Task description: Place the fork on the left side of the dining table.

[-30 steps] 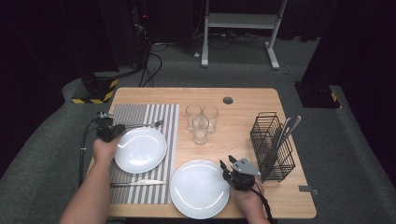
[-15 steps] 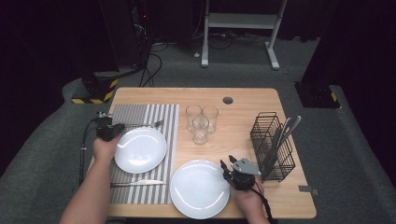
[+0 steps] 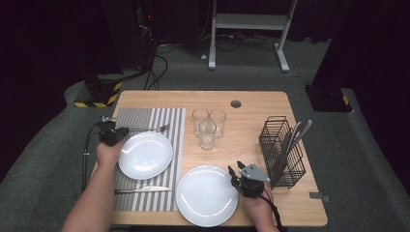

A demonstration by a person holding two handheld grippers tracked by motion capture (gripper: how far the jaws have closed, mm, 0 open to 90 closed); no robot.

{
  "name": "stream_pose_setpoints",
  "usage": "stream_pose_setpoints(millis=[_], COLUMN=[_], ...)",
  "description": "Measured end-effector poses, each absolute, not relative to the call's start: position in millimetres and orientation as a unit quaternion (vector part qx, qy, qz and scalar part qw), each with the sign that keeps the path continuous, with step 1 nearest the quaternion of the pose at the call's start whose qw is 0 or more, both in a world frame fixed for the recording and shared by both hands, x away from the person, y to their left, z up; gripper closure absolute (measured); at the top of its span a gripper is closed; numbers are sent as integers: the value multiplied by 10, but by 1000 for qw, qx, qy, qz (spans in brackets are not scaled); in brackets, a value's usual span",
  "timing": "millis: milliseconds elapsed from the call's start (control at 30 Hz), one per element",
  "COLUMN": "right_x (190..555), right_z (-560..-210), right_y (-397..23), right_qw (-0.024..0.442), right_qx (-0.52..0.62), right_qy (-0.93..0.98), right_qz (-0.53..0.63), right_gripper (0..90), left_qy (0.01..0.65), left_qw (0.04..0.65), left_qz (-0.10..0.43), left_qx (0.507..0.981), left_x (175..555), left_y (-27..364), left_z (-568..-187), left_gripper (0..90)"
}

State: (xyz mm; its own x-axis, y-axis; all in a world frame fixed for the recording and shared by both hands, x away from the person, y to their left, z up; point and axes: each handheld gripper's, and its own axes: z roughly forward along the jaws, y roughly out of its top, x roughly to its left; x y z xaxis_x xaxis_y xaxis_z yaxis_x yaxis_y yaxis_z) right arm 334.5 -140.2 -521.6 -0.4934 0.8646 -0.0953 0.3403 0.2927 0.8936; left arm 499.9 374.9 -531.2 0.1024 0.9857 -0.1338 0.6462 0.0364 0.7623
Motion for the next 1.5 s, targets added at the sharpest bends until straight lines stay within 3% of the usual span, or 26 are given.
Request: stream_pose_setpoints(millis=[1133, 1500], right_x=[3376, 3354], right_z=[-5175, -5159], right_y=[-1449, -1445], right_qw=[280, 276], right_qx=[388, 385], right_qy=[748, 748], right_qz=[459, 465], right_gripper=[550, 540], left_qy=[586, 590], left_qw=[336, 345], left_qz=[297, 295], left_qx=[674, 667], left_x=[4532, 4308], left_y=[3312, 3250], left_z=[-4749, -4785], left_gripper=[708, 700])
